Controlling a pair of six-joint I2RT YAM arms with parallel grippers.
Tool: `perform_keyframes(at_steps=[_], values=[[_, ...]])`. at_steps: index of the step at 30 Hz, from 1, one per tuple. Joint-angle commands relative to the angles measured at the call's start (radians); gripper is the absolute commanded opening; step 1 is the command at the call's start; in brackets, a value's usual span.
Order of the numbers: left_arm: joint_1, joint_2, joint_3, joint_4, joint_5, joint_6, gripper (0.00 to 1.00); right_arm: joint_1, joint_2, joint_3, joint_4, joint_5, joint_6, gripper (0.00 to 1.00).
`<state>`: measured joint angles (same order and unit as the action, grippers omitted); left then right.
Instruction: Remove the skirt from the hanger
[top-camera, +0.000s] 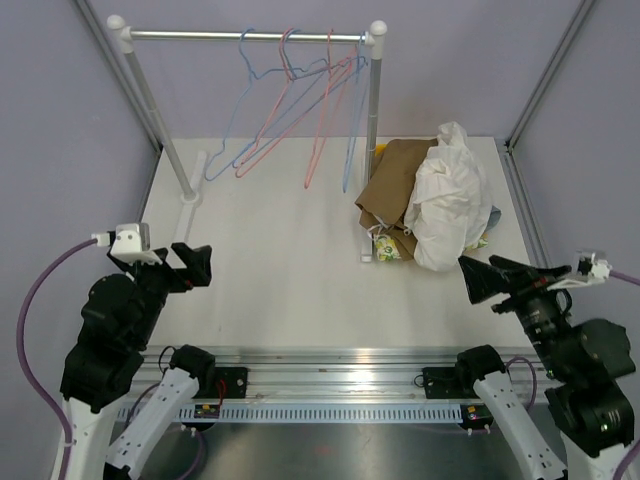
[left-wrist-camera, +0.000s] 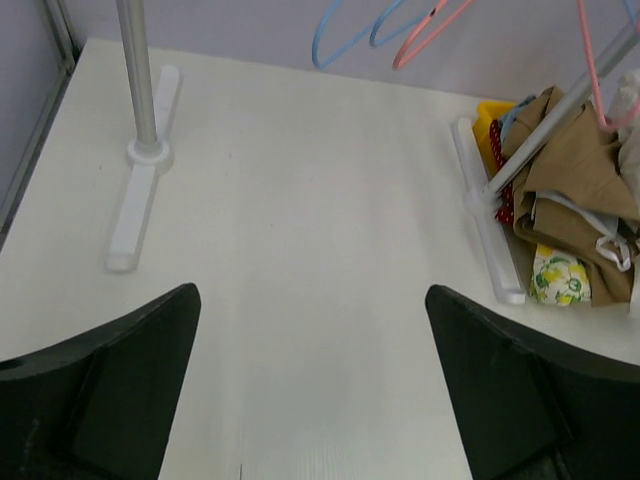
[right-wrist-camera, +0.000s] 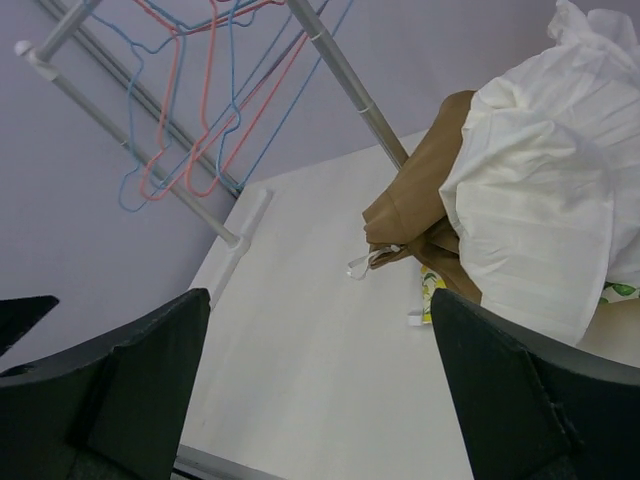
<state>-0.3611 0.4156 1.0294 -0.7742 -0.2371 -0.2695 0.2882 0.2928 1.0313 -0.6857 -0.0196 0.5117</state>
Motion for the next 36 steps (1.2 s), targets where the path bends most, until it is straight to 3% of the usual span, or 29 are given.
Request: perform_keyframes(at_steps=[1, 8, 15, 25, 29, 36], values=[[-0.001, -0.078, -0.072, -0.057, -0.027, -0.027, 0.99, 0.005, -0.078, 0.039, -0.129, -0.042, 0.034, 0.99], [-0.001, -0.184, -0.121, -0.022, -0.047, -0.019, 0.99, 0.005, -0.277, 0.067, -0.273, 0.139, 0.016, 0.99], [-0.001, -0.221, -0.164, 0.015, -0.041, -0.033, 0.99, 0.005, -0.277, 0.046, -0.351, 0.144, -0.036, 0.99], [-0.001, -0.294, -0.290, 0.107, -0.016, 0.001, 0.99, 0.005, -0.163, -0.023, -0.195, 0.040, -0.073, 0.99], [-0.001, -0.301, -0.299, 0.104, -0.057, -0.007, 0.99, 0.005, -0.069, -0.025, -0.224, 0.040, -0.084, 0.99], [-0.001, -0.385, -0.304, 0.079, -0.152, -0.043, 0.99, 0.017, -0.075, -0.033, -0.219, -0.009, -0.102, 0.99]])
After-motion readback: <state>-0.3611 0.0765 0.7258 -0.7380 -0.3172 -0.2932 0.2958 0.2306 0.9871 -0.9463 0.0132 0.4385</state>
